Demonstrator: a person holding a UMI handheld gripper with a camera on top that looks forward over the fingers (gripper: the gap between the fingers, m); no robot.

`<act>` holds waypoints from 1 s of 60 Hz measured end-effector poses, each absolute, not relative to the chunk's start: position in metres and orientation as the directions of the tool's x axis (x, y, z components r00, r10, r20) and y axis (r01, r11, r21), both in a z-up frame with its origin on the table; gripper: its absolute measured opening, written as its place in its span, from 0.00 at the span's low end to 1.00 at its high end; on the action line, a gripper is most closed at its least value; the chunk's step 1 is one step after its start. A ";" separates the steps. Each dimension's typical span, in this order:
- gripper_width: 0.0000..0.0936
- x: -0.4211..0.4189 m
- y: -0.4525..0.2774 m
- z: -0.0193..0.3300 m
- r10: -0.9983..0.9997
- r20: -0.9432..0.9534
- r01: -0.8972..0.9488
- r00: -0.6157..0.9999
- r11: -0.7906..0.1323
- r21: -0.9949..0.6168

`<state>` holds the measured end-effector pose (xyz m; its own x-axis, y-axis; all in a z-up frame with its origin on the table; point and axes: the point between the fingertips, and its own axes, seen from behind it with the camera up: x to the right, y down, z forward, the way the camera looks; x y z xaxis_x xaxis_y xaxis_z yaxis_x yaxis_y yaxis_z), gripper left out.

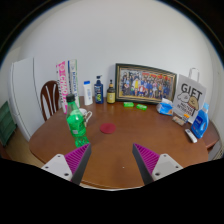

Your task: Pour water

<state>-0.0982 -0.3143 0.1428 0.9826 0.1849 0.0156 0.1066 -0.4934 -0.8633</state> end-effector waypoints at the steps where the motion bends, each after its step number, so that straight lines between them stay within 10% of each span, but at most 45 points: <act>1: 0.91 -0.108 -0.313 0.141 0.190 0.014 0.106 0.982 -0.486 -0.868; 34: 0.88 -0.255 -0.194 0.081 0.079 0.018 0.043 0.997 -0.326 -0.944; 44: 0.57 -0.250 -0.179 0.070 0.050 0.022 0.037 0.999 -0.314 -0.949; 60: 0.38 -0.249 -0.179 0.076 0.056 0.059 0.072 0.997 -0.265 -0.962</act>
